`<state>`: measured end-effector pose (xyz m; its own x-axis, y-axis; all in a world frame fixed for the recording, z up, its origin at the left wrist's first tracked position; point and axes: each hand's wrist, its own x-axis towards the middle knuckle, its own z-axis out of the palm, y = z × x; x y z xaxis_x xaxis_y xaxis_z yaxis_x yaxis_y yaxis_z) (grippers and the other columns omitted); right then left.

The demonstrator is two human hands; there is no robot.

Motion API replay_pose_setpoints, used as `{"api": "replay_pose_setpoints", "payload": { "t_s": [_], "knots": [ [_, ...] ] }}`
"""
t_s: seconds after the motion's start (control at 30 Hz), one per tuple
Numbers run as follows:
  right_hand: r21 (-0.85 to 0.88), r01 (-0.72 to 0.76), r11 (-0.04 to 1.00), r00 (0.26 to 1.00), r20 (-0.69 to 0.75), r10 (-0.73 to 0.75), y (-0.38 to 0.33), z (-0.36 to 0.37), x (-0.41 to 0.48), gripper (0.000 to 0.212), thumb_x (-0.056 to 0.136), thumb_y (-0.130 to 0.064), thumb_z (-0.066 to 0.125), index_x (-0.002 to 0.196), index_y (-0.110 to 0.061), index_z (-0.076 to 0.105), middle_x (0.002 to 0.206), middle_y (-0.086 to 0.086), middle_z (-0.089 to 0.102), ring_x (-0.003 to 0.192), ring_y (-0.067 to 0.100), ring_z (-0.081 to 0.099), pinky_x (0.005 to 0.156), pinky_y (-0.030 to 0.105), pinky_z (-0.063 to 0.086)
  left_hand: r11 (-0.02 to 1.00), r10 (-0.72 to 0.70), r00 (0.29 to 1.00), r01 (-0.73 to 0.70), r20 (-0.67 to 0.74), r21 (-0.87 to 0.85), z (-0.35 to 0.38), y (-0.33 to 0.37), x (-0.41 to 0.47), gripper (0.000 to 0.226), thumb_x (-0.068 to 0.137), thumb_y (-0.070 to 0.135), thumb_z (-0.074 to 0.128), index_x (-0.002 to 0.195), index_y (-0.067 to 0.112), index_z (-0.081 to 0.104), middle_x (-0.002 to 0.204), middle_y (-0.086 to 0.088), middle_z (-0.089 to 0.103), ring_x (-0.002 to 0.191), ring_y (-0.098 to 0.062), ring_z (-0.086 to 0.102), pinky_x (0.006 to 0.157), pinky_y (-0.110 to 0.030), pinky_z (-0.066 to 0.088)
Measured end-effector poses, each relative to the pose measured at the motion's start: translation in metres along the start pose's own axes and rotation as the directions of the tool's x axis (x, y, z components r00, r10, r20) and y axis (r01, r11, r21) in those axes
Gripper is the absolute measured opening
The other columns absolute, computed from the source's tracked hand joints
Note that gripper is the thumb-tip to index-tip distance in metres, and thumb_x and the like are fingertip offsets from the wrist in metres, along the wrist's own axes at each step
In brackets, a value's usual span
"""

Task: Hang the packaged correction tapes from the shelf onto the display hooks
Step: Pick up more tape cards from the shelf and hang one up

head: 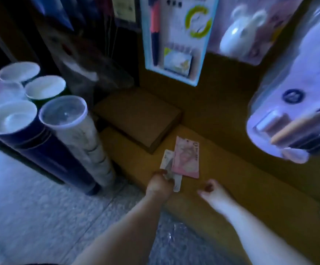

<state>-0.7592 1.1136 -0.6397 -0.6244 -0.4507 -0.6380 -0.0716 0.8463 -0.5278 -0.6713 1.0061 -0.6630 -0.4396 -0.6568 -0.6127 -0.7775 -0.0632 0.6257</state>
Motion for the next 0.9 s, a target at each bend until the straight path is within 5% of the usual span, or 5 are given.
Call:
{"api": "replay_pose_setpoints", "payload": {
  "t_s": [0.2,0.33,0.47,0.6,0.9],
  "knots": [
    [-0.221,0.07,0.973,0.997,0.044,-0.061,0.001,0.016,0.043,0.065,0.09,-0.03,0.054,0.145,-0.024,0.021,0.156,0.007,0.01,0.144,0.027,0.012,0.116,0.036,0.018,0.996,-0.044,0.998,0.041,-0.033,-0.083,0.008,-0.022,0.039,0.056,0.086,0.028,0.056,0.135,0.009,0.034,0.142,-0.012,0.034,0.126,-0.032,0.043,0.098,-0.034,0.041],
    [0.07,0.069,0.995,0.991,-0.12,-0.061,-0.008,0.018,0.069,0.042,0.092,-0.017,0.051,0.133,-0.008,0.043,0.138,0.014,0.048,0.128,0.031,0.043,0.102,0.035,0.036,0.999,-0.037,0.999,0.037,-0.038,-0.002,0.016,-0.025,0.057,0.057,0.082,0.035,0.06,0.13,0.012,0.04,0.137,-0.012,0.041,0.126,-0.032,0.041,0.099,-0.037,0.044],
    [0.218,-0.059,0.974,0.965,-0.237,0.111,-0.013,0.035,0.094,0.049,0.09,-0.021,0.054,0.131,0.003,0.039,0.135,0.022,0.049,0.123,0.038,0.048,0.1,0.041,0.041,0.992,-0.089,0.996,0.09,-0.02,0.085,0.023,-0.026,0.064,0.049,0.081,0.039,0.061,0.117,0.012,0.042,0.122,-0.01,0.055,0.114,-0.029,0.052,0.083,-0.036,0.047],
    [0.118,-0.138,0.983,0.925,-0.338,0.171,-0.013,0.052,0.118,0.065,0.085,-0.034,0.06,0.13,0.005,0.036,0.135,0.024,0.046,0.12,0.039,0.049,0.095,0.044,0.046,0.934,-0.045,0.995,0.074,-0.09,0.35,0.027,-0.027,0.065,0.052,0.081,0.042,0.059,0.121,0.014,0.041,0.129,-0.008,0.051,0.122,-0.026,0.047,0.092,-0.034,0.041],
    [0.273,-0.149,0.95,0.97,-0.148,0.195,-0.009,0.048,0.137,0.05,0.084,-0.026,0.062,0.125,0.001,0.053,0.131,0.014,0.057,0.12,0.026,0.055,0.087,0.025,0.042,0.898,-0.103,0.988,0.141,-0.114,0.416,0.035,-0.024,0.075,0.045,0.088,0.036,0.051,0.124,0.01,0.041,0.134,-0.011,0.046,0.127,-0.027,0.04,0.102,-0.035,0.032]
  ]
}}
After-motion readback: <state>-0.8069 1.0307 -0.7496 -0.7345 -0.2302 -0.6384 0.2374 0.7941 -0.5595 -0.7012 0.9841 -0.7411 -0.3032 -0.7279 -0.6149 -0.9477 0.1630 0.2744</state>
